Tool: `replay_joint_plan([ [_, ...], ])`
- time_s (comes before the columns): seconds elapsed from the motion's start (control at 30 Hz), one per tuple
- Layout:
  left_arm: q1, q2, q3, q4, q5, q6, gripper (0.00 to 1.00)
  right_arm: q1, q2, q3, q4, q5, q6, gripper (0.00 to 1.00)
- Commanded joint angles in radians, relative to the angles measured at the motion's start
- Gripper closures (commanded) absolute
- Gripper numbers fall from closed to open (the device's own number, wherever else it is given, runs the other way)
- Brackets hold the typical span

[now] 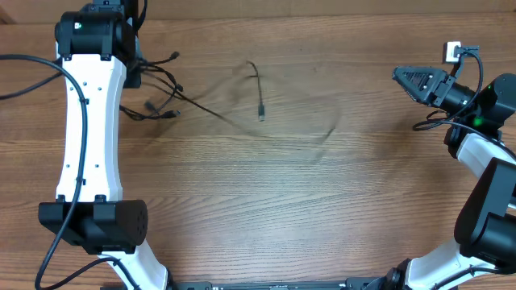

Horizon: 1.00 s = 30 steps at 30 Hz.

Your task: Untangle cables

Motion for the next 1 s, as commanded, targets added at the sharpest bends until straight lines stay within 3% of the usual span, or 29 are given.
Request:
replay_joint_plan([
  [0.0, 0.002, -0.039, 0.024, 0.032, 0.096, 0.109, 0.96, 0.002, -0.021, 0.004, 0.005, -0.031, 0.001, 0.0],
  [0.2, -0.004, -0.039, 0.024, 0.087, 0.257, 0.221, 0.96, 0.017, -0.021, 0.004, 0.004, -0.074, 0.001, 0.0],
  [0.37, -0.027, -0.039, 0.024, 0.183, 0.42, 0.455, 0.96, 0.081, -0.021, 0.004, -0.011, -0.082, 0.0, 0.0],
  [0.63, -0.11, -0.039, 0.024, 0.233, 0.481, 0.8, 0.96, 0.276, -0.021, 0.004, -0.01, -0.079, -0.117, 0.0],
  [0.87, -0.158, -0.039, 0.024, 0.251, 0.689, 1.038, 0.96, 0.408, -0.021, 0.004, -0.01, -0.043, -0.167, 0.1],
  [0.97, -0.159, -0.039, 0.024, 0.251, 0.719, 1.076, 0.96, 0.445, -0.021, 0.004, -0.01, -0.039, -0.167, 0.13],
])
